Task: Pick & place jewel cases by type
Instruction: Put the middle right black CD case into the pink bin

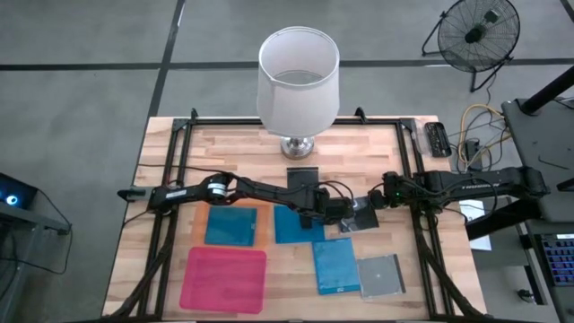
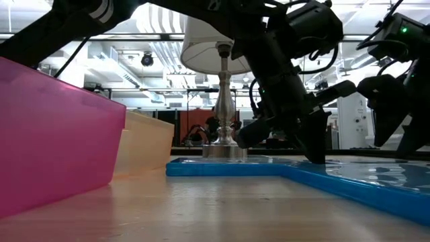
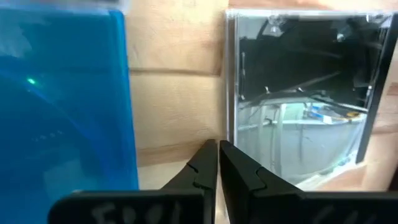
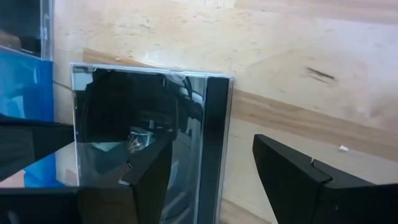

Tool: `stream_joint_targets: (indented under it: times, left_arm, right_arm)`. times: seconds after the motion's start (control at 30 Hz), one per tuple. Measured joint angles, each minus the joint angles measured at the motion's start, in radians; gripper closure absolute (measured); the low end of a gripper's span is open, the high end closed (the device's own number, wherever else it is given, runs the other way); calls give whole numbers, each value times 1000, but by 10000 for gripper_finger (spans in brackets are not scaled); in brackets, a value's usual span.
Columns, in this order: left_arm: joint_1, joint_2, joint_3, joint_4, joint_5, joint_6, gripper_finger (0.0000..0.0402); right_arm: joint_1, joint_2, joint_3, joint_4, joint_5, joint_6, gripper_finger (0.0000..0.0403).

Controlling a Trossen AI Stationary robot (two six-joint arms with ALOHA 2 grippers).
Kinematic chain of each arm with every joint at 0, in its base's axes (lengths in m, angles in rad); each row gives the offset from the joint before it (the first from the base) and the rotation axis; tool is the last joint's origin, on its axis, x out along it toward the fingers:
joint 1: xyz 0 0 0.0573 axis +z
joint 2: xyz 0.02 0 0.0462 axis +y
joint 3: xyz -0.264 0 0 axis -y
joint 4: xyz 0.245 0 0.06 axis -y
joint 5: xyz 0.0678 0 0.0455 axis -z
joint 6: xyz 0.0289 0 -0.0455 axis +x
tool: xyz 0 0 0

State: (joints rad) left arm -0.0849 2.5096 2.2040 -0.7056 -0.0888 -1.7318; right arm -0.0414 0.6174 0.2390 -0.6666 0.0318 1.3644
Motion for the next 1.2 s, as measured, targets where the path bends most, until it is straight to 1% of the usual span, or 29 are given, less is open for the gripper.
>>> stream_joint_targets:
  times: [0.27, 0.57, 1.2]
  left_arm:
    - [-1, 9, 0, 18, 10, -15, 402]
    - [-1, 9, 0, 18, 12, -13, 402]
    - [-3, 9, 0, 13, 26, -12, 401]
  right_arm:
    - [0, 53, 0, 3, -12, 16, 183]
    - [0, 137, 2, 88, -49, -7, 183]
    - [6, 144, 9, 191, -69, -34, 183]
